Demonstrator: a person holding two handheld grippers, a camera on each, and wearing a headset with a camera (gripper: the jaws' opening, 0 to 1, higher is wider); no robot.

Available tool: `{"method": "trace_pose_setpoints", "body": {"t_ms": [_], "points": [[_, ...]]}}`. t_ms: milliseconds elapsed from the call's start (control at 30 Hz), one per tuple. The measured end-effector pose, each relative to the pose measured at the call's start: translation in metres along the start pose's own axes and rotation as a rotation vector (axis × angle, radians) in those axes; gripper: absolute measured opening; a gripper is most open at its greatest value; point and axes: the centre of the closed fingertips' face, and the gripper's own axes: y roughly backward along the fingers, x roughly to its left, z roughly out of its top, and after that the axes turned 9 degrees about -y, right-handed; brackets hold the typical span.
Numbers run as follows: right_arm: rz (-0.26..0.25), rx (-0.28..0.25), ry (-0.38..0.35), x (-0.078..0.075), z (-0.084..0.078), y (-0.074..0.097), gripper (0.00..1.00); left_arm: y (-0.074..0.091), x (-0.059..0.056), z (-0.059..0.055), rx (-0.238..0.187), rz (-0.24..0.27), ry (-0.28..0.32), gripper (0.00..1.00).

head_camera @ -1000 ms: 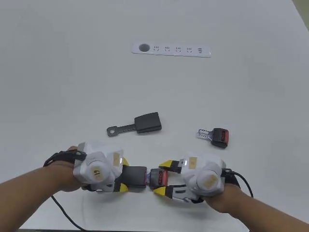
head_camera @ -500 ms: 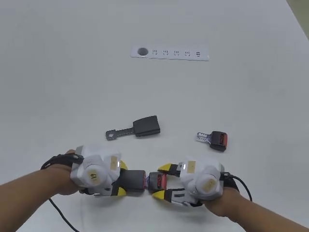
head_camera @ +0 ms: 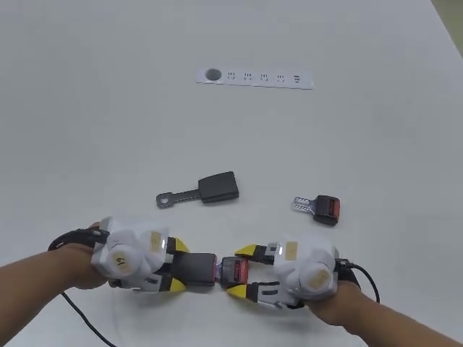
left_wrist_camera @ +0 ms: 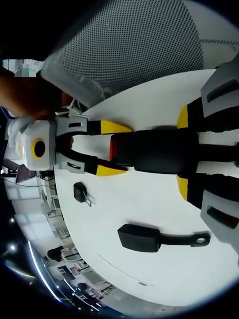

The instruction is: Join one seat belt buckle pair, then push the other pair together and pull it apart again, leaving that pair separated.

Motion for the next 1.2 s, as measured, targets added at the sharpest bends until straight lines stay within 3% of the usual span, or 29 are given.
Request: {"method": "trace_pose_setpoints", "body": {"t_ms": [633,1200], "points": [[0.026,-0.018,0.001,0.0001,0.0012,0.0008,0.33,0.0014,-0.0008,-0.0004,-0.106,-0.03,-0.034,0.32],[0.026,-0.03,-0.001,-0.0003,0.001,0.0007,0.33,0.0019,-0.0008,-0.0007,-0.129,-0.049,-0.041,0.31]]}}
